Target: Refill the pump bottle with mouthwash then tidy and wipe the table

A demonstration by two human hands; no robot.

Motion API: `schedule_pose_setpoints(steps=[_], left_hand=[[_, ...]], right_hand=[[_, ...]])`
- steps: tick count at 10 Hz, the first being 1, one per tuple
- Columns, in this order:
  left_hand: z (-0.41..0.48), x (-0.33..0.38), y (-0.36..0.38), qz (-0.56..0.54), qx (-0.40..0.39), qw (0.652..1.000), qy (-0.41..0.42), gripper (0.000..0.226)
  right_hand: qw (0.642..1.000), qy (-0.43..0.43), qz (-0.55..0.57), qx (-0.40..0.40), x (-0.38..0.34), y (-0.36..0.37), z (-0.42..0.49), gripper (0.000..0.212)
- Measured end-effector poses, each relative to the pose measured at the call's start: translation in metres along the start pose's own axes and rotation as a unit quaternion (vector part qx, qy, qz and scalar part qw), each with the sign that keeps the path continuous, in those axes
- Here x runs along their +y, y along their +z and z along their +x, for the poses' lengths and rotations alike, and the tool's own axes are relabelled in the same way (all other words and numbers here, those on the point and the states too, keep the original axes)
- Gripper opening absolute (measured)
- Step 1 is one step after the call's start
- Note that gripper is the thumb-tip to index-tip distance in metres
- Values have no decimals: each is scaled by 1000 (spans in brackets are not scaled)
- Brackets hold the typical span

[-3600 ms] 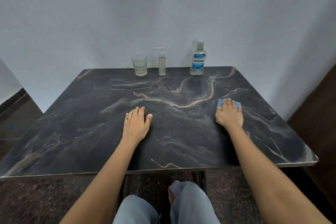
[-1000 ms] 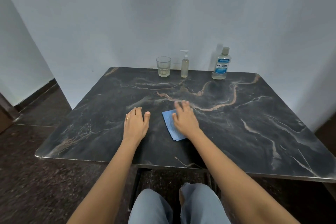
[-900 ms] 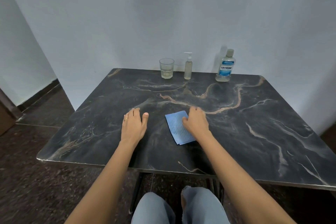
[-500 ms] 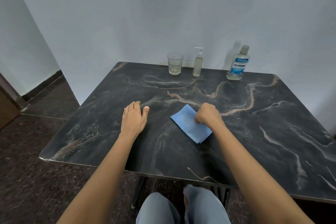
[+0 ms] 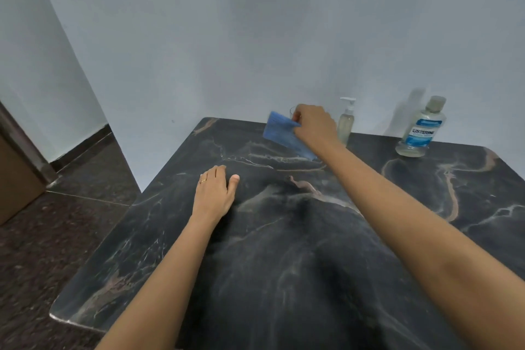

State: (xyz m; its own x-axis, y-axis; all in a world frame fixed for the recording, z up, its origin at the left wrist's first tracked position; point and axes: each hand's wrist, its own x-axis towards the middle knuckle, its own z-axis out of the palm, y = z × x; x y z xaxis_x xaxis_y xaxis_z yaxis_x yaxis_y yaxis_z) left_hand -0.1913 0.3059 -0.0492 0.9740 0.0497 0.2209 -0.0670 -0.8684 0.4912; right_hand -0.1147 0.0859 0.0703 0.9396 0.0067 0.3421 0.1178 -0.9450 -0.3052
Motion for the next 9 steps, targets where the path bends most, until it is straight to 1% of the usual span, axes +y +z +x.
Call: schedule_pose_setpoints(steps=[1, 2, 3, 4, 5, 6, 7, 8, 9], left_hand=[[32, -11, 2, -7, 8, 1000, -12, 50], [47, -18, 7, -13, 11, 1000, -13, 49], [55, -26, 19, -14, 16, 1000, 4, 49], [56, -28, 24, -21, 24, 1000, 1, 49], [55, -28, 27, -19, 32, 999, 4, 49], [56, -28, 27, -16, 35, 999, 3, 49], [56, -28, 27, -25, 31, 999, -1, 49], [56, -28, 27, -31, 37, 999, 4, 48], [57, -28, 24, -8, 25, 1000, 2, 47]], right_hand=[[997, -64, -37, -23, -30, 34, 45, 24], [994, -89, -53, -24, -45, 59, 71, 25], [992, -107, -71, 3, -57, 90, 103, 24], [987, -131, -88, 26, -61, 109, 115, 23], [978, -162, -124, 33, -63, 142, 120, 25], [975, -175, -135, 24, -63, 164, 115, 25], [979, -163, -118, -26, -61, 178, 109, 23], [989, -131, -50, -51, -58, 181, 103, 20], [991, -67, 105, -54, -49, 175, 86, 27]])
